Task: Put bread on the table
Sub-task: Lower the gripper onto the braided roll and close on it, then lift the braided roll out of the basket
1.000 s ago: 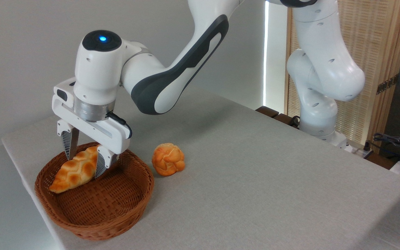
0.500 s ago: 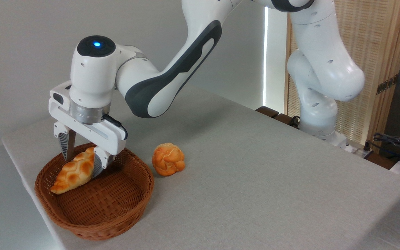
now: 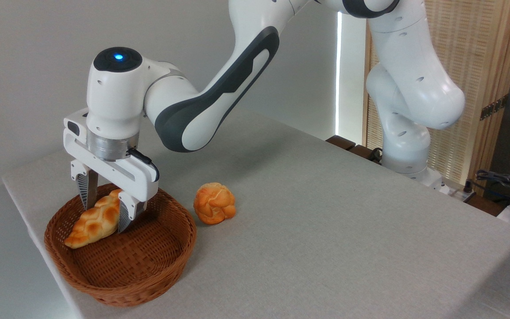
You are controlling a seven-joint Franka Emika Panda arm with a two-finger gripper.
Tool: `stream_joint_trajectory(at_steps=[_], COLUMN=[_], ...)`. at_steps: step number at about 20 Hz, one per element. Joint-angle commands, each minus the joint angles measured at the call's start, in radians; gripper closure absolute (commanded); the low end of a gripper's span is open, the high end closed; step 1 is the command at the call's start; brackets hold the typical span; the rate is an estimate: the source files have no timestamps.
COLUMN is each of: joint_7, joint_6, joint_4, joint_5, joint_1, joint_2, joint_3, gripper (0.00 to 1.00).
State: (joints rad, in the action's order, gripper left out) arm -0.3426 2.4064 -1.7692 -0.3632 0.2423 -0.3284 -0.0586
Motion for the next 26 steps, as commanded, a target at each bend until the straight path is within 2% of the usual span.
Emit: stream_joint_trajectory(at_steps=[1,2,3,4,5,6,7,20,26], joint_7=[0.001,0.001,0.001,0.001,0.001,-0.001,-0.001,-0.001,0.002], joint_6=[0.005,0.005,0.005,0.005,0.005,0.005,0.005,0.002,-0.045], joint_4=[0.021,0.02,0.02,0.022,0.021,0.02,0.022,0.02,0.013], joint_5=[0.033,0.033,0.033,0.032,0.032,0.033,0.033,0.033,0.038], joint_1=[0.017,0.019,0.019,0.019,0.019,0.019,0.019,0.017,0.009], joint_2=[-0.017,-0.018,-0.021,-0.02,-0.02,-0.02,-0.02,-0.012,0.057], joint_3=[0.003,0.003,0.003,0.003,0.003,0.003,0.003,0.003,0.016], gripper=[0.0,0.0,0.07,0.22,0.42,0.55,0.6,0.6,0.56])
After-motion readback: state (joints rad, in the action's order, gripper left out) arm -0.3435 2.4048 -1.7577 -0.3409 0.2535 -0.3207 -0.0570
